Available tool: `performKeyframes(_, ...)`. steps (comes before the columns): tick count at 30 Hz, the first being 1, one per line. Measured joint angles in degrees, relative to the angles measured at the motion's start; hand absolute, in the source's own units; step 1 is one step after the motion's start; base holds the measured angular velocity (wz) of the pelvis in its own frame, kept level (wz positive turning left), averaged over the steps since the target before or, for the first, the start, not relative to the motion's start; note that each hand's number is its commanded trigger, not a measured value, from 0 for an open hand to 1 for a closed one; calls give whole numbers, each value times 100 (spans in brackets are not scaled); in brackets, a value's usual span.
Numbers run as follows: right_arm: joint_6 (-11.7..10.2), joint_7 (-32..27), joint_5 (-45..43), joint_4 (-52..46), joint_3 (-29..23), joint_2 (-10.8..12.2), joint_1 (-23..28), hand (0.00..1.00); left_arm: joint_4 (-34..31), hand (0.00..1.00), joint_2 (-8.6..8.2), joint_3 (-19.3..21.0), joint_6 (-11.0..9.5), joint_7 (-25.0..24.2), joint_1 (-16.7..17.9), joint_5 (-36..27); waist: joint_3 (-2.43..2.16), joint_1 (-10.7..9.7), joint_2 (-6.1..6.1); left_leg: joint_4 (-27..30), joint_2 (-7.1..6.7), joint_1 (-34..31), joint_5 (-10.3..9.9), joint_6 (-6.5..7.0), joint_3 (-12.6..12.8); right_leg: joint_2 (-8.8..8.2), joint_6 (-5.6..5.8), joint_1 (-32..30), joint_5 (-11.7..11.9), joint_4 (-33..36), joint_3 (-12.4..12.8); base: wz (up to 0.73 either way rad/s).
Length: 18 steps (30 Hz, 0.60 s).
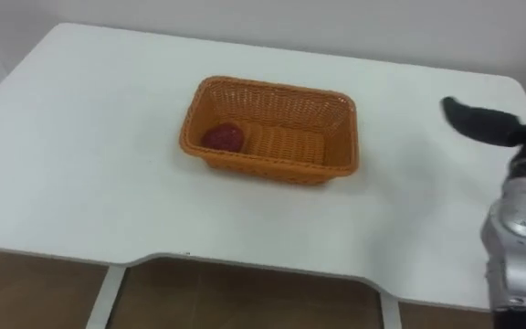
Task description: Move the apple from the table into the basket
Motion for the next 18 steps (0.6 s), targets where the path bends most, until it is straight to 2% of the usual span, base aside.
performKeyframes(2, 7, -240, 420, 439, -309, -158, 42, 0, 0, 0, 1, 2, 28, 66, 5, 19, -1, -72, -8, -4, 0, 41, 0, 0, 15, 10, 0, 23, 0, -2, 101, -11)
performKeyframes(6, 24, -633, 996, 1266, -1004, -172, 262, 0, -32, 0, 2, 183, 81, 48, -21, 28, 8, -247, 3, -15, 51, 41, -7, -11, 131, 44, -7, -4, 5, 4, 158, -11)
performKeyframes(9, 50, -861, 1105, 2020, -1073, -157, 585, 0, 8, 0, 4, 217, 161, 80, -52, 22, 13, -246, 17, -34, 78, 97, -20, -30, 218, 80, -22, 0, 14, 11, 301, -18)
performKeyframes(11, 64, -905, 1275, 2376, -1052, -41, 893, 0, 9, 0, -2, 219, 189, 90, -96, 5, 13, -243, 45, -45, 77, 103, -19, -30, 224, 86, -23, 0, 14, 4, 347, -6)
performKeyframes(13, 87, -891, 1527, 2913, -1034, 277, 1171, 0, 8, 0, -17, 206, 191, 133, -163, 11, 17, -200, 51, -61, 79, 138, -18, -31, 245, 94, -23, -12, 14, -3, 395, -8)
performKeyframes(14, 89, -897, 1572, 3030, -1022, 374, 1219, 0, 8, 0, -33, 206, 191, 158, -159, 11, 20, -180, 55, -85, 80, 160, -18, -32, 263, 98, -23, -10, 14, -7, 431, -14)
performKeyframes(16, 136, -857, 1681, 3544, -866, 709, 1306, 0, 98, 0, -88, 205, 188, 200, -165, 13, 33, -178, 97, -95, 77, 194, -19, -30, 303, 100, -21, -10, 14, -22, 496, -12)
performKeyframes(18, 209, -827, 1675, 3858, -756, 909, 1328, 0, 117, 0, -112, 200, 188, 216, -217, 16, 40, -183, 114, -94, 72, 190, -20, -26, 311, 99, -11, -18, 20, -44, 521, -2)
